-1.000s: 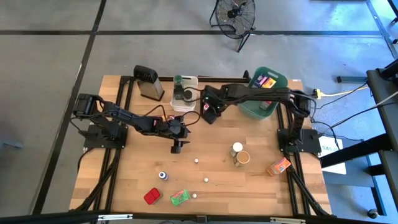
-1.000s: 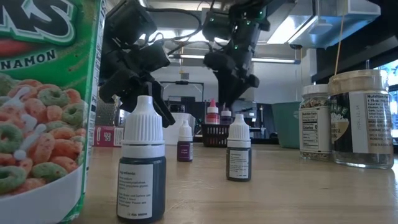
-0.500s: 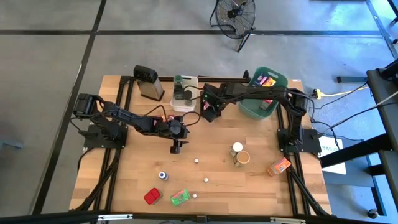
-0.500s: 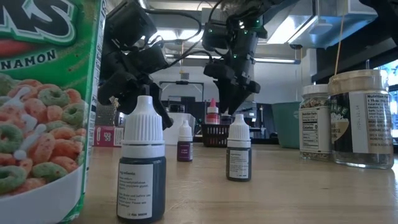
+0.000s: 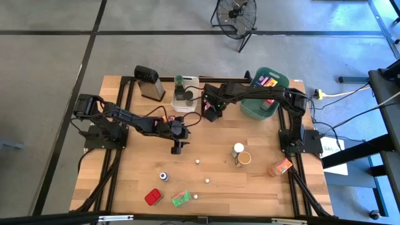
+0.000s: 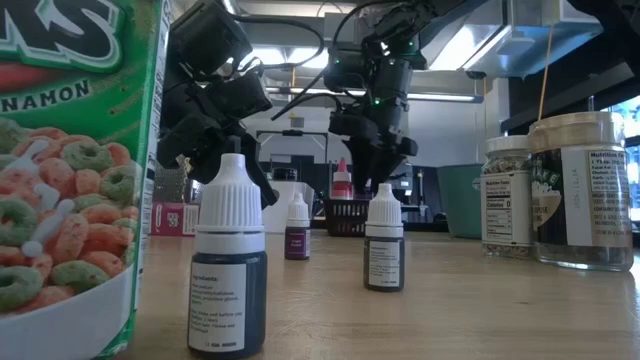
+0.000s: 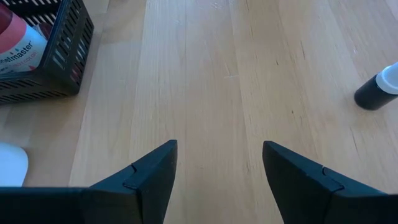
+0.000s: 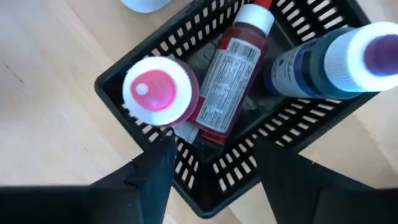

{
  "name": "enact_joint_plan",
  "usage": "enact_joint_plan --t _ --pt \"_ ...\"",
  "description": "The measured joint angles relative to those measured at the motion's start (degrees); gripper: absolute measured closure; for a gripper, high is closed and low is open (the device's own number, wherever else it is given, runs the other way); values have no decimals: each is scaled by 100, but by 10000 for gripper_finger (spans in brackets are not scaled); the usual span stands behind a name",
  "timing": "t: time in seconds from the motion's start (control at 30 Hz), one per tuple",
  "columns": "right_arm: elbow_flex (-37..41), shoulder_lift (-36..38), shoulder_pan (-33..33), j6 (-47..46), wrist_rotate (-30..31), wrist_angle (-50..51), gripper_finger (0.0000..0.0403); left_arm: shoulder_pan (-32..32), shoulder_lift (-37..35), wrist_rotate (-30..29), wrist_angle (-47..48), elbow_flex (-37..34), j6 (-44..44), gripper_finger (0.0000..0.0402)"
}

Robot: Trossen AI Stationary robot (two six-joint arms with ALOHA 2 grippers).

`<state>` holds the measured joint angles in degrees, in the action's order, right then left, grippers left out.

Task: Pick & Place Kitchen Items
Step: Put the large red food coloring bottle into the black bin

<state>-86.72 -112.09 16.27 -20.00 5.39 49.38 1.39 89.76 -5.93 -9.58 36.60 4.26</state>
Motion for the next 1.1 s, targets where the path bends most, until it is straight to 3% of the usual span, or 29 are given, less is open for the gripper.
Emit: enact_joint_plan --t 0.17,1.1 --pt "0 0 108 16 66 -93 162 0 0 0 2 0 -5 171" --pt "-2 -751 277 143 42 -574 167 2 0 0 44 0 -5 171"
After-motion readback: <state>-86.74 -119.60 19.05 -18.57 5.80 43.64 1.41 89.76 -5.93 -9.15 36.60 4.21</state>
